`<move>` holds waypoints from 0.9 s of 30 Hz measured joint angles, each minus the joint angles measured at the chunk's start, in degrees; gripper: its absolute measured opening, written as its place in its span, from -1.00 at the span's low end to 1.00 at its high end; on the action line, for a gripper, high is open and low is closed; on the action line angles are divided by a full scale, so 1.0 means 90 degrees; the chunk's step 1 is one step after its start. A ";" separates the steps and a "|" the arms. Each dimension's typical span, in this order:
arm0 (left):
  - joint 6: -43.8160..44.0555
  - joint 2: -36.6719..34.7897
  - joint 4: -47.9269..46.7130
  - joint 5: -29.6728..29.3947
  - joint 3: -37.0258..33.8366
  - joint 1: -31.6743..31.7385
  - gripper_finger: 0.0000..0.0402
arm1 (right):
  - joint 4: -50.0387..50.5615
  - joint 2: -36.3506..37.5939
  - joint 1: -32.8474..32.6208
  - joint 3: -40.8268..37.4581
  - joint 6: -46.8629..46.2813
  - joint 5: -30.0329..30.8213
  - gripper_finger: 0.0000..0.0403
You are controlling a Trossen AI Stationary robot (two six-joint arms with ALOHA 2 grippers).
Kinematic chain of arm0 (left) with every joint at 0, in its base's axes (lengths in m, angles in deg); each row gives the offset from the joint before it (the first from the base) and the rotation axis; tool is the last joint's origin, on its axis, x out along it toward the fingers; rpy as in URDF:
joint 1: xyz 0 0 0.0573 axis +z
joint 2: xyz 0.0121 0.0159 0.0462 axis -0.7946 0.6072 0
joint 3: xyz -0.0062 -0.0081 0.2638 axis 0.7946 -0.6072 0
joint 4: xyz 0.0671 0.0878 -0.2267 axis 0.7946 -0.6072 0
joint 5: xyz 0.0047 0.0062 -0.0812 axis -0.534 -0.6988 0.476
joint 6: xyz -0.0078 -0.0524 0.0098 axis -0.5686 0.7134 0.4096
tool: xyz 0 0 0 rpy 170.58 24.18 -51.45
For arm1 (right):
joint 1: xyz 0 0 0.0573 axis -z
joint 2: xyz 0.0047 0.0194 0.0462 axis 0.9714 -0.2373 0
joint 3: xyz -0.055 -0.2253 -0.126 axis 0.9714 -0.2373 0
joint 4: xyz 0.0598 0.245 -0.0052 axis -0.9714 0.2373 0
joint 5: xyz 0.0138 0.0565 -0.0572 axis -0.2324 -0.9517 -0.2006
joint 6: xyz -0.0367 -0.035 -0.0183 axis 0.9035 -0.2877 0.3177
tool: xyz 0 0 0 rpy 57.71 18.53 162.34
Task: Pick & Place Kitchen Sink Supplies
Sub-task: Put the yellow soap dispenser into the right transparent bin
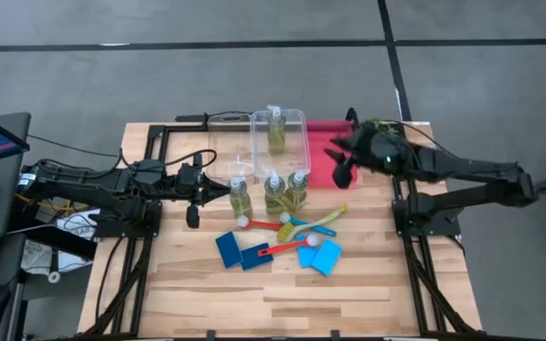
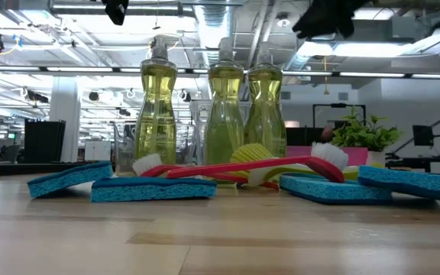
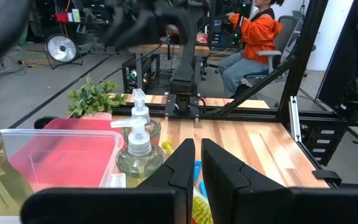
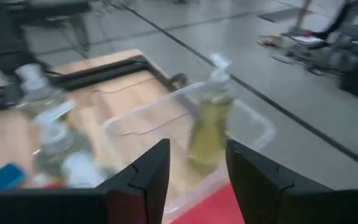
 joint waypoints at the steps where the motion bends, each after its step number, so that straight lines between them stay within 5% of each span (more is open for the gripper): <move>1: 0.0000 0.0000 0.0005 0.0001 0.0000 0.0000 -0.85 | -0.0254 0.0132 -0.0132 -0.0298 -0.0041 -0.0002 -0.25; 8: 0.0000 0.0000 0.0021 0.0000 0.0000 -0.0001 -0.85 | -0.1258 0.0482 -0.0748 -0.1469 0.0049 -0.0024 -0.25; 27: 0.0000 0.0002 0.0041 0.0000 -0.0002 0.0002 -0.85 | -0.2020 -0.0342 -0.1426 -0.1577 0.0468 0.0000 -0.29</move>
